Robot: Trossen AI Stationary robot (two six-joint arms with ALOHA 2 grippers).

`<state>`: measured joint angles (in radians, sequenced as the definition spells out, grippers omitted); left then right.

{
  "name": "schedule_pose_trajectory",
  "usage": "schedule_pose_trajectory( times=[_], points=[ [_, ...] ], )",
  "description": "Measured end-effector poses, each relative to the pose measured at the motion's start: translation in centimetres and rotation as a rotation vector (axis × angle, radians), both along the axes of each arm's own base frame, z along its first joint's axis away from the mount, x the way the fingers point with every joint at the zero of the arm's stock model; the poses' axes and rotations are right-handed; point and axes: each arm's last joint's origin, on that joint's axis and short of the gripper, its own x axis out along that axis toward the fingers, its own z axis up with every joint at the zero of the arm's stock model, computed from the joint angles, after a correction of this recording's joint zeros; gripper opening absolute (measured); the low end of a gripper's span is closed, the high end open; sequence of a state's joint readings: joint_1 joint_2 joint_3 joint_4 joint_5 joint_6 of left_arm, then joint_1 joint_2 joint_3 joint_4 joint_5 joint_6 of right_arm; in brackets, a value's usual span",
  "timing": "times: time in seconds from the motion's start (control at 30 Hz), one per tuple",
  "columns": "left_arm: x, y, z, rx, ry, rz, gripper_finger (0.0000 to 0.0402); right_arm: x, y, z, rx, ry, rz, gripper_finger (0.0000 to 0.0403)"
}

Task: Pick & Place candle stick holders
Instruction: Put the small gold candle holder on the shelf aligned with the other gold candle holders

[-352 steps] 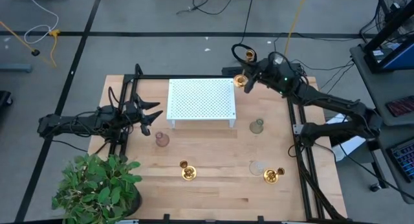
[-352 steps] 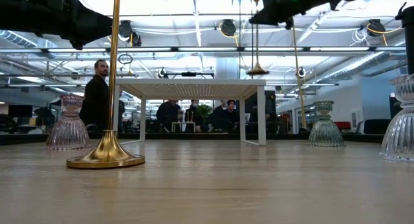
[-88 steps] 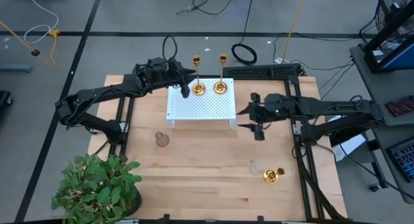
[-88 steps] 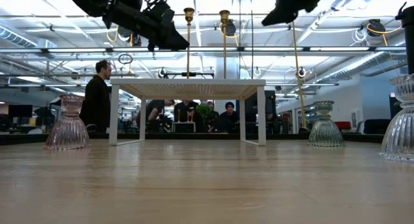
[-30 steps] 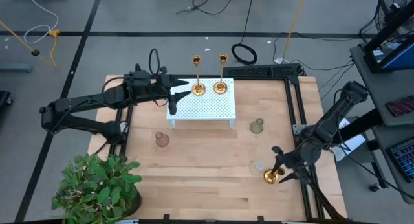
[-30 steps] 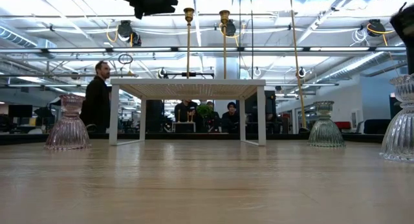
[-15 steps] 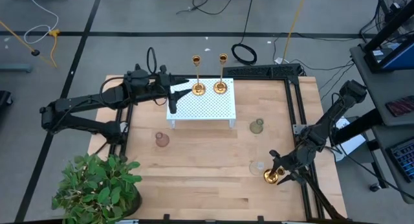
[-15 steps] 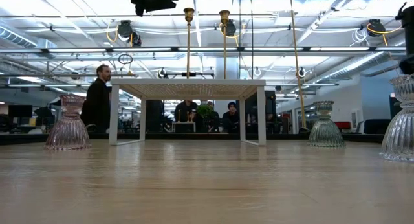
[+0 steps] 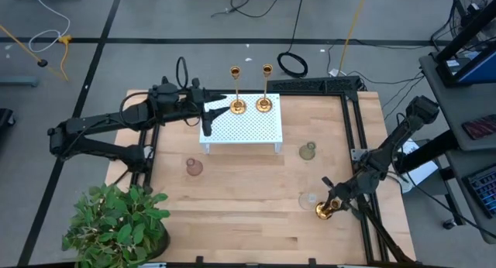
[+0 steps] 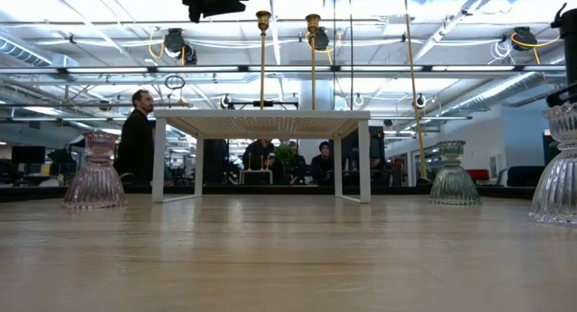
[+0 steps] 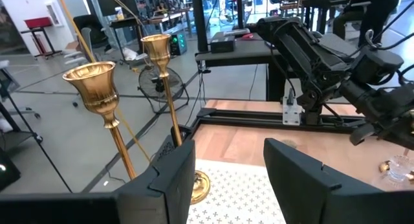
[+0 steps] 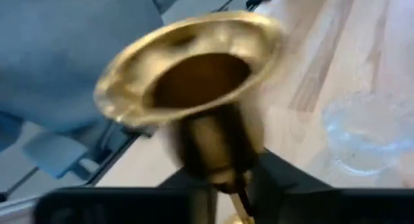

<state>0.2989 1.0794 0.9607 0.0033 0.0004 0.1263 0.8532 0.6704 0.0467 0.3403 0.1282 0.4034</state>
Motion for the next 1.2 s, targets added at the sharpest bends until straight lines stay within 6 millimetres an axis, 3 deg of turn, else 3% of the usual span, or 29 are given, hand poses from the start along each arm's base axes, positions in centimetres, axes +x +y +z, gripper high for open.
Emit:
schedule_pose_trajectory(
  times=[0.1, 0.43, 0.57, 0.9, 1.2],
  points=[
    [0.0, 0.0, 0.0, 0.000, 0.001, -0.001, 0.0191, 0.0, 0.1, 0.1, 0.017, -0.006, 0.006, 0.0008],
    [0.1, -0.2, 0.0, 0.000, 0.001, -0.009, 0.0191, 0.4, 0.3, 2.1, 0.118, -0.189, -0.019, 0.0004],
    [0.2, -0.6, 0.0, 0.015, 0.005, -0.030, 0.0191, 0.5, 0.4, 2.6, 0.081, -0.236, -0.007, 0.0003],
    [0.5, -1.9, 0.0, 0.028, 0.007, -0.085, 0.0191, 2.2, 0.5, 7.8, -0.016, -0.456, -0.103, 0.0002],
    [0.7, -3.1, 0.0, 0.028, 0.006, -0.137, 0.0191, 5.1, -2.4, 12.6, -0.200, -0.548, -0.400, 0.0001]
  ],
)
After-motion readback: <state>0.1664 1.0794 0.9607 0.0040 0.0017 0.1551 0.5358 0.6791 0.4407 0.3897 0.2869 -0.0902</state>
